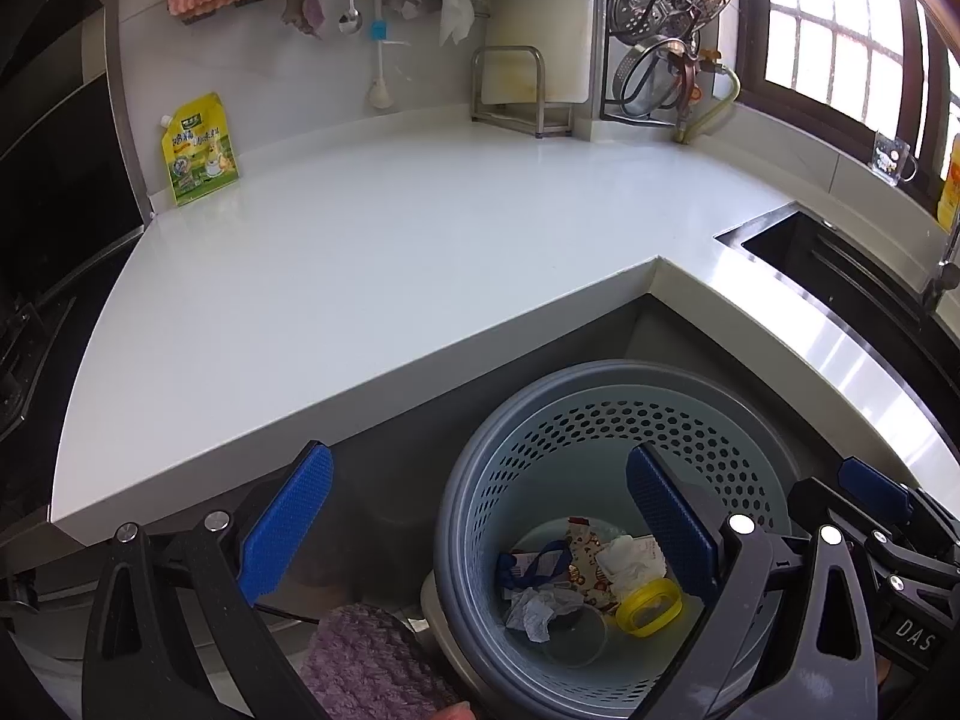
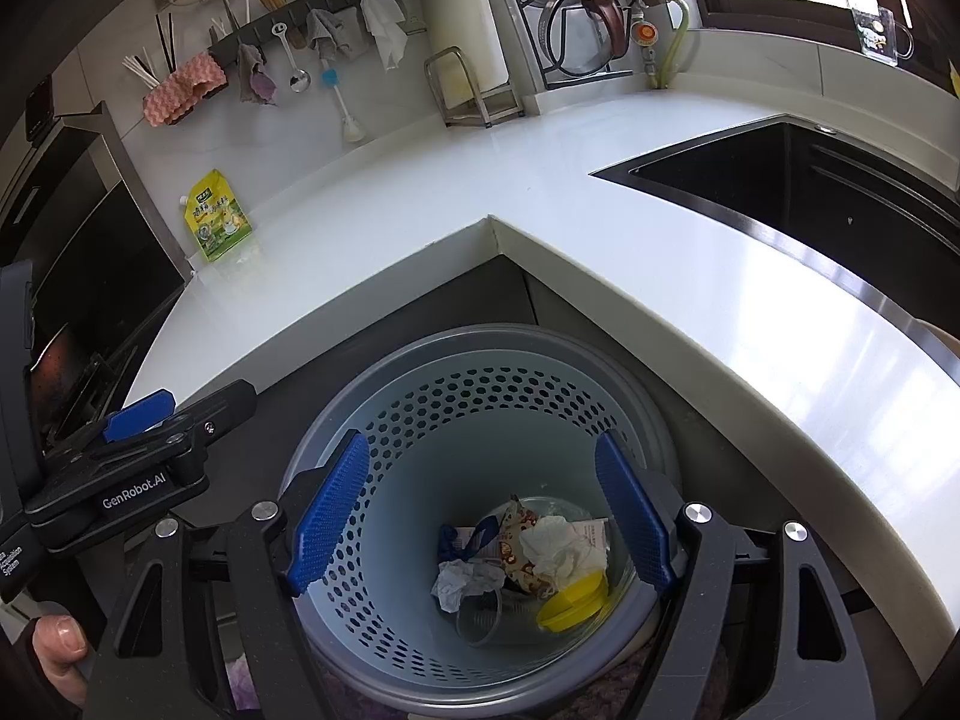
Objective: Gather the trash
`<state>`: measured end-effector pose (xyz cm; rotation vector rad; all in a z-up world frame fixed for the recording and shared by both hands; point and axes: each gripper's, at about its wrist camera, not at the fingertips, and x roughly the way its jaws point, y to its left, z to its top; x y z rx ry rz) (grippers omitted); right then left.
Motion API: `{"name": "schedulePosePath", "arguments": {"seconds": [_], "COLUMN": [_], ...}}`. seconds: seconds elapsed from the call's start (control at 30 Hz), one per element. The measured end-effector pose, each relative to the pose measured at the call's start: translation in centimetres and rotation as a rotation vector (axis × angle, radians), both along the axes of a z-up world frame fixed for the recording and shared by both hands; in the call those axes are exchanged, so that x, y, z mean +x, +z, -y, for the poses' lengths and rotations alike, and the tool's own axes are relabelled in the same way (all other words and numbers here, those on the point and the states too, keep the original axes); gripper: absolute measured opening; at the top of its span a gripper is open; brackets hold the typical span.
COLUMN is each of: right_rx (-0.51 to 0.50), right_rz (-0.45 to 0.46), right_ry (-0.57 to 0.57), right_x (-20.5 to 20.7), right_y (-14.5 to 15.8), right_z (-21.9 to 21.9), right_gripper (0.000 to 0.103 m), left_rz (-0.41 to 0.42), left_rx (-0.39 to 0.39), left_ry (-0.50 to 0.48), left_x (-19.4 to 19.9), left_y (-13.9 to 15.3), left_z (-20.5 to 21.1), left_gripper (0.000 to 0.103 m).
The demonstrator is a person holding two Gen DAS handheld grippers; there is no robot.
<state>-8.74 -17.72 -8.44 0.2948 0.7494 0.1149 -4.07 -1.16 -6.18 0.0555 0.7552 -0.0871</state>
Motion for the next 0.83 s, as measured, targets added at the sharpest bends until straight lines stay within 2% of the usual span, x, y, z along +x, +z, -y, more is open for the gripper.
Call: {"name": "schedulePosePath", "arguments": {"seconds": [0.83], "right_rx": [0.005], "right_rz": [-0.010], "right_ry": [-0.002], "right_x": [0.19], "right_y": [-0.43], "right_z": [-0.20], "right_gripper": [0.074], "left_rz": [-0.030], "left_rx": [0.004], "left_ry": [-0.015], "left_x": [0.49], "left_y": [-0.77], "left_z": [0.33], "left_gripper": [0.097]}}
